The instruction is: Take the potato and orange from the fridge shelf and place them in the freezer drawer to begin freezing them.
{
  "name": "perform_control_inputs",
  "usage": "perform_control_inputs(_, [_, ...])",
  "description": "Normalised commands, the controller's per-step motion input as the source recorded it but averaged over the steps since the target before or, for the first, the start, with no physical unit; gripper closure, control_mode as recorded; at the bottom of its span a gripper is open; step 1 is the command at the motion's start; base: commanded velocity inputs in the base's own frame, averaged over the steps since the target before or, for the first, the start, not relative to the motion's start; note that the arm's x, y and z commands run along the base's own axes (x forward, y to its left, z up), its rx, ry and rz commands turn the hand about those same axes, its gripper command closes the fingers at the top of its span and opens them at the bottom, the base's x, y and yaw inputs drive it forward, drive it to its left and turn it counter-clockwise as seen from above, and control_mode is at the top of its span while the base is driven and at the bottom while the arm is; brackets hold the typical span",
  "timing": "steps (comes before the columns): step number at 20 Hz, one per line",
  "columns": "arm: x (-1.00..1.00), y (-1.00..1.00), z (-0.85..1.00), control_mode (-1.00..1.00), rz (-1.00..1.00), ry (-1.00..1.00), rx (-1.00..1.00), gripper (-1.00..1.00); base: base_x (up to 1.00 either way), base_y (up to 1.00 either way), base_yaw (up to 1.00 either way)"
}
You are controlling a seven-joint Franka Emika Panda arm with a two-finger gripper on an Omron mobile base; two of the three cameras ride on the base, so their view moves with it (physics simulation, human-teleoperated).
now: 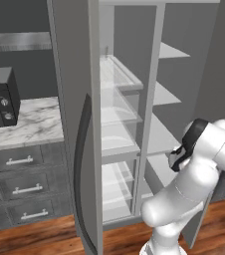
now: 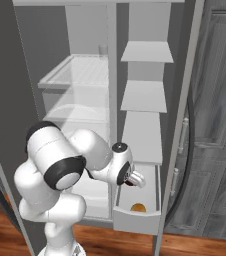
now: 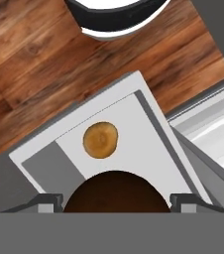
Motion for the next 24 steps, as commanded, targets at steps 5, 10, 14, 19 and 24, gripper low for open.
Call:
perform_control_inputs(5, [0.03, -0.15, -0.19, -1.0, 0.0, 0.03, 0.0, 1.0, 0.0, 0.0, 0.0])
perform_control_inputs(10, [0.09, -0.07, -0.16, -1.0, 0.0, 0.0, 0.0, 1.0, 0.0, 0.0, 0.0])
perform_control_inputs(14, [0.11, -0.07, -0.19, -1.0, 0.0, 0.0, 0.0, 1.0, 0.0, 0.0, 0.0])
perform_control_inputs(19, [0.16, -0.11, -0.15, -1.0, 0.0, 0.0, 0.0, 1.0, 0.0, 0.0, 0.0])
perform_control_inputs(24, [0.08, -0.17, -0.2, -1.0, 0.0, 0.0, 0.0, 1.0, 0.0, 0.0, 0.0])
